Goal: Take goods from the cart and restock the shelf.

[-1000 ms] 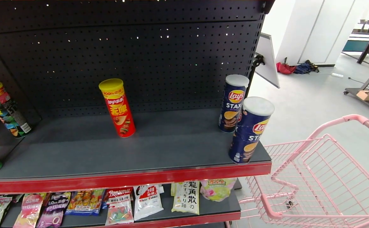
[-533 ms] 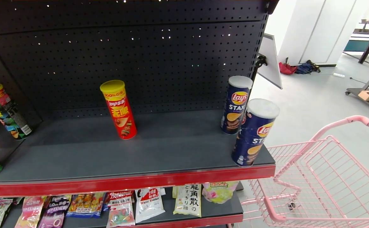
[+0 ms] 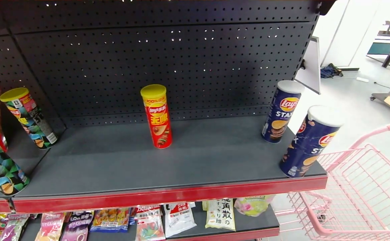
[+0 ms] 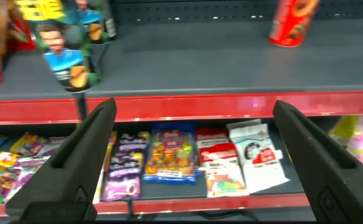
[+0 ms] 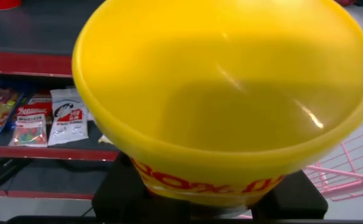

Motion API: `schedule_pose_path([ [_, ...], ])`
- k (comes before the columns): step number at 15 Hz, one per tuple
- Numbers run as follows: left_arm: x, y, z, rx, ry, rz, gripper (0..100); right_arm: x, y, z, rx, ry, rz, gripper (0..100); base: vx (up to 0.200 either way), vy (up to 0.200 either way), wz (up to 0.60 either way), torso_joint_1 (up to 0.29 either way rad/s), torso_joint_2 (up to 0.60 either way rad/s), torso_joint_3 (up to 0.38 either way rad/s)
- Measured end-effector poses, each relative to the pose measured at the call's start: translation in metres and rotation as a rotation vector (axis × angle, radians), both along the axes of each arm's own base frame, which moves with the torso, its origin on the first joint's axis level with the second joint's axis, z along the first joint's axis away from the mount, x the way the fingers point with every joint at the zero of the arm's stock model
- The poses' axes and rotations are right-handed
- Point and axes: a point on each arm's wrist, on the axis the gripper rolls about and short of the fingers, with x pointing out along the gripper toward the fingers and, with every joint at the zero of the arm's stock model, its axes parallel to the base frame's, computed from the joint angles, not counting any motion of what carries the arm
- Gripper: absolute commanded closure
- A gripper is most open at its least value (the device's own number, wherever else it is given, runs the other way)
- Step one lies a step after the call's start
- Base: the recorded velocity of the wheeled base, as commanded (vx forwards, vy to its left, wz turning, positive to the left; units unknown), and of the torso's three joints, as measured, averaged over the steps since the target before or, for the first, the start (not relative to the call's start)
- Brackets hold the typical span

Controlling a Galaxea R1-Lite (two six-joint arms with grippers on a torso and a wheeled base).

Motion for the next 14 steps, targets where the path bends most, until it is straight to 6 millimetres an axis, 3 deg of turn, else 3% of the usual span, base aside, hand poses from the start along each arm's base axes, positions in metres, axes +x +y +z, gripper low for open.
schedule_pose_path([
  [7, 0.0000, 0.0000, 0.0000, 0.000, 0.000, 0.000, 0, 0.0005, 0.0001, -0.0011, 0.000, 0.004, 0.001, 100, 0.000, 0.200, 0.00, 0.001, 0.00, 0.001],
  [14, 0.0000, 0.0000, 0.0001, 0.000, -0.001, 0.000, 0, 0.0020, 0.0002, -0.0047, -0.002, 0.019, 0.003, 100, 0.000, 0.000, 0.00, 0.000, 0.00, 0.000],
])
